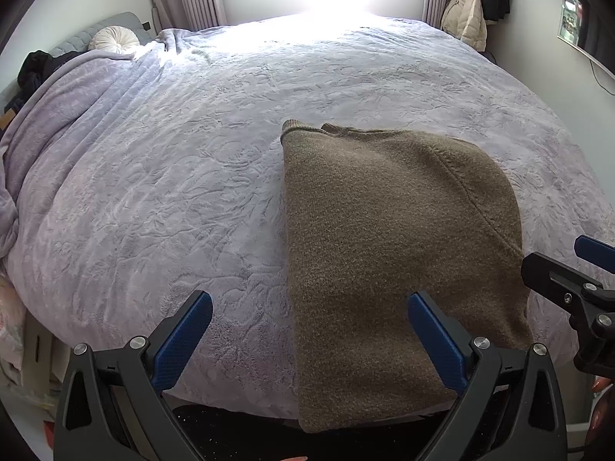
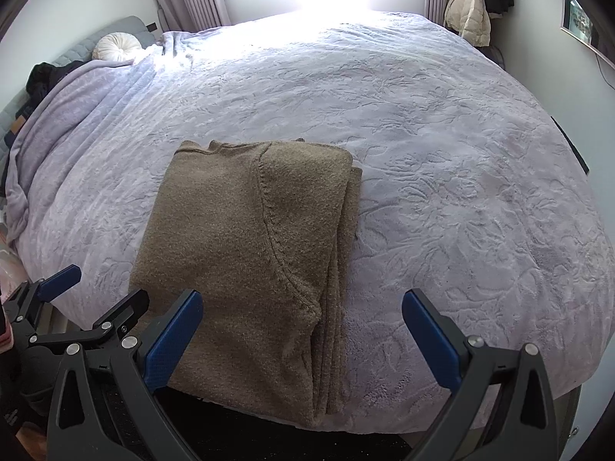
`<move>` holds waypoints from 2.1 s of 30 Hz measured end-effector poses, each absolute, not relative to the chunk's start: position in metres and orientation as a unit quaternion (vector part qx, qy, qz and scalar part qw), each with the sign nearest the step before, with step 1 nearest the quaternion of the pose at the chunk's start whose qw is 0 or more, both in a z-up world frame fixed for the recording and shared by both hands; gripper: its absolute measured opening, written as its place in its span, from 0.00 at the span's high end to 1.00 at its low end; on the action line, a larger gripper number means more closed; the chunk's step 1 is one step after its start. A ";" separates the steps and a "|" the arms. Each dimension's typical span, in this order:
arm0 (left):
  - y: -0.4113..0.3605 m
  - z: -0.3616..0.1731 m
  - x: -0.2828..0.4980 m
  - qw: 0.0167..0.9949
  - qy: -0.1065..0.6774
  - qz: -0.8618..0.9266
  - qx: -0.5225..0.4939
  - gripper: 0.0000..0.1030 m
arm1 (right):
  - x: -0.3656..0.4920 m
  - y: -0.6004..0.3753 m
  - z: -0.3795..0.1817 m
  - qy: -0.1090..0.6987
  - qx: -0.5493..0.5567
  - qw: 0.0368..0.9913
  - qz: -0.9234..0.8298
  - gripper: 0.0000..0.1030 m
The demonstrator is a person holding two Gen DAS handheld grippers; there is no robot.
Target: Fold small clothes
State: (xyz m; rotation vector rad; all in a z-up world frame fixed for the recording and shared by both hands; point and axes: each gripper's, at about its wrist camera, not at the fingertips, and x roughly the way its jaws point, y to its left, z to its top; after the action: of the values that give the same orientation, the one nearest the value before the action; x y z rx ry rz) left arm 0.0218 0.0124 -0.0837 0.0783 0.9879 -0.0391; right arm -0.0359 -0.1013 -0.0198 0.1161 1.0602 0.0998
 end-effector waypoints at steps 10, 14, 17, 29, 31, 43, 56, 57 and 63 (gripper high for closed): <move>0.010 -0.083 0.019 0.880 0.473 -0.019 0.039 0.01 | -0.036 -0.101 -0.019 0.503 0.055 0.861 0.046 0.00; 0.010 -0.083 0.018 0.880 0.472 -0.016 0.040 0.01 | -0.036 -0.102 -0.019 0.503 0.055 0.861 0.047 0.00; 0.009 -0.082 0.018 0.880 0.472 -0.014 0.041 0.01 | -0.037 -0.101 -0.019 0.502 0.056 0.861 0.048 0.00; 0.006 -0.081 0.016 0.881 0.471 -0.016 0.045 0.01 | -0.037 -0.101 -0.018 0.502 0.057 0.862 0.049 0.00; 0.006 -0.080 0.016 0.881 0.470 -0.016 0.046 0.01 | -0.037 -0.101 -0.018 0.502 0.057 0.862 0.050 0.00; 0.005 -0.079 0.015 0.882 0.469 -0.015 0.045 0.01 | -0.037 -0.101 -0.017 0.501 0.056 0.862 0.051 0.00; 0.004 -0.078 0.014 0.882 0.468 -0.015 0.046 0.01 | -0.038 -0.097 -0.014 0.500 0.056 0.863 0.051 0.00; 0.004 -0.078 0.014 0.882 0.468 -0.015 0.046 0.01 | -0.037 -0.096 -0.014 0.500 0.056 0.863 0.051 0.00; 0.005 -0.079 0.013 0.882 0.469 -0.016 0.046 0.01 | -0.037 -0.096 -0.014 0.500 0.057 0.863 0.051 0.00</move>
State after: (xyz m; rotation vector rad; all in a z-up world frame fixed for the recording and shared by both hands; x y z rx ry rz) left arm 0.0133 0.0046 -0.0785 0.0963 0.9779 -0.0330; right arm -0.0374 -0.0965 -0.0141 0.1188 1.0478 0.1061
